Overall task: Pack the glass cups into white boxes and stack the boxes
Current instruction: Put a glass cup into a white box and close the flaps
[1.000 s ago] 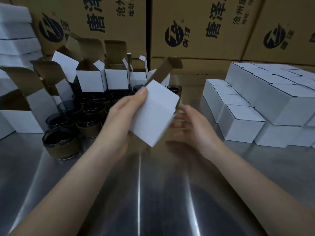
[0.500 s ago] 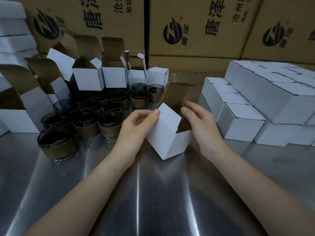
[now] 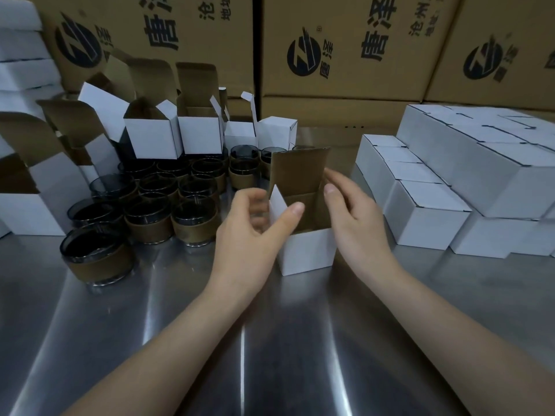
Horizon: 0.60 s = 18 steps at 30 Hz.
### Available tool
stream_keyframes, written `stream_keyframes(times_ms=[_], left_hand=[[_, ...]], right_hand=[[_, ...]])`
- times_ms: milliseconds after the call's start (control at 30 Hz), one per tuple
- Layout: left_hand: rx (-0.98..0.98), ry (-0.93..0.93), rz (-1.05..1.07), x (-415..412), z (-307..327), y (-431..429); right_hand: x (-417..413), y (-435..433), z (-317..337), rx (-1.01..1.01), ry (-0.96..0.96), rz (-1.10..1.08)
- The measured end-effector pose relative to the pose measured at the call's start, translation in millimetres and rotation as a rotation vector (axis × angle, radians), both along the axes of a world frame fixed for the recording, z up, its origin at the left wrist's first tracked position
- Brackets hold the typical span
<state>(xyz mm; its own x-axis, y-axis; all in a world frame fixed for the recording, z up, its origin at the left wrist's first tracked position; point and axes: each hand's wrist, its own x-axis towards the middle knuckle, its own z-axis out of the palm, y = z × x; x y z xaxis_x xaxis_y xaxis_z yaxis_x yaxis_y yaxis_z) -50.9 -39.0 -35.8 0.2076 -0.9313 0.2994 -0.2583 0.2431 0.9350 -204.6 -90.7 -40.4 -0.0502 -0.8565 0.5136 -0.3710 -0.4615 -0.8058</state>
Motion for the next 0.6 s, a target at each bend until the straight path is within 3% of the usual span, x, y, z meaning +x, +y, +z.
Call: stream_keyframes(times_ms=[367, 600], left_hand=[[-0.031, 0.064, 0.004, 9.2, -3.7, -10.2], [0.09, 0.394, -0.101, 10.2, -0.1, -18.7]], right_hand=[[-1.9, -5.3, 2.4, 0.175, -0.13, 0.007], [-2.4, -10.8, 5.6, 0.312, -0.328, 0.027]])
